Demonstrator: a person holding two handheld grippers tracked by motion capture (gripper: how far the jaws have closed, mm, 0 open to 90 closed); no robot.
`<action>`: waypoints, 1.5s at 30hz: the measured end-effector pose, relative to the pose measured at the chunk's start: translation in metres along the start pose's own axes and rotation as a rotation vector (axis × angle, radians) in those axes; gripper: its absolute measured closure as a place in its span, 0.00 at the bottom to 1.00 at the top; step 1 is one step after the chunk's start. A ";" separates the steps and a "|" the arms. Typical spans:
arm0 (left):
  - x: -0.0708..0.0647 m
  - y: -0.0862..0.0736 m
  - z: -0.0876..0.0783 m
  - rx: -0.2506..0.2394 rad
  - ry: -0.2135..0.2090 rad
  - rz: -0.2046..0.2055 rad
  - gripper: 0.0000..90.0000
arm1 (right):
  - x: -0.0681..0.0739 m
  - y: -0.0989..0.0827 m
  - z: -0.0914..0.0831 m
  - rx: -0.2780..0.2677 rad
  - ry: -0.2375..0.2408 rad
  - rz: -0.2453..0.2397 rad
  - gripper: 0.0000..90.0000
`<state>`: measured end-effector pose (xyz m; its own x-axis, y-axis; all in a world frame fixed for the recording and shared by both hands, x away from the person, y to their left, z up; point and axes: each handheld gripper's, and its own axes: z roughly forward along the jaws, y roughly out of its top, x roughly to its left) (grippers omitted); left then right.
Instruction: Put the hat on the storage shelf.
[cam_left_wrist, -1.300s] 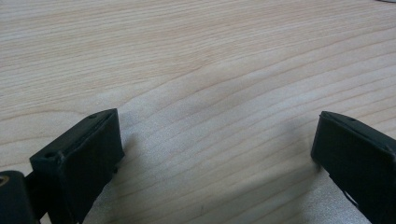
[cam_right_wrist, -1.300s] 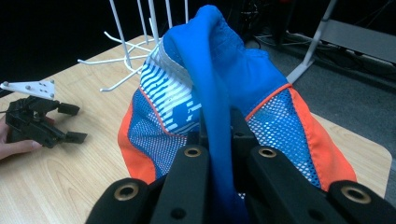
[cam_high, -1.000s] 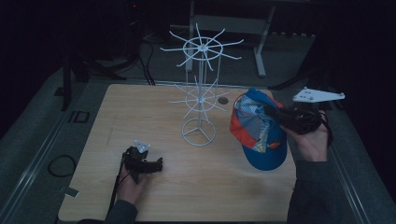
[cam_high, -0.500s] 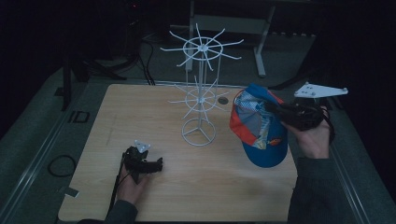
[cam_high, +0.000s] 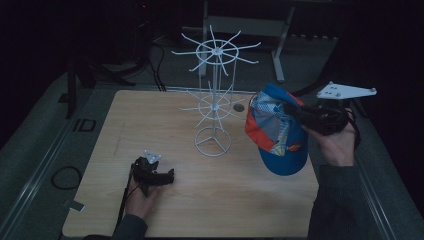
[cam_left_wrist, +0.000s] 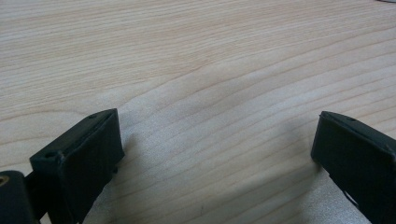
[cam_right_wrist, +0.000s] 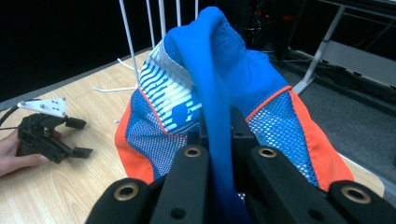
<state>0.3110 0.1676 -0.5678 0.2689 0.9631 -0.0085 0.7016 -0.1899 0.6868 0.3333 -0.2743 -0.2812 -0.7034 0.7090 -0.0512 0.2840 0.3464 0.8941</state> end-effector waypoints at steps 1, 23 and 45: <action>0.000 0.000 0.000 0.000 0.000 0.000 0.03 | 0.000 0.001 0.000 0.001 -0.001 -0.002 0.98; 0.000 0.000 0.000 0.000 0.000 0.000 0.03 | 0.000 0.017 -0.008 -0.043 0.007 -0.020 0.98; 0.000 0.000 0.000 0.000 0.000 0.000 0.03 | 0.007 0.033 -0.020 -0.140 0.041 -0.046 0.98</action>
<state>0.3110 0.1676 -0.5678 0.2689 0.9631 -0.0085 0.7017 -0.1899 0.6867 0.3247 -0.2697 -0.2435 -0.7403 0.6677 -0.0776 0.1597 0.2868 0.9446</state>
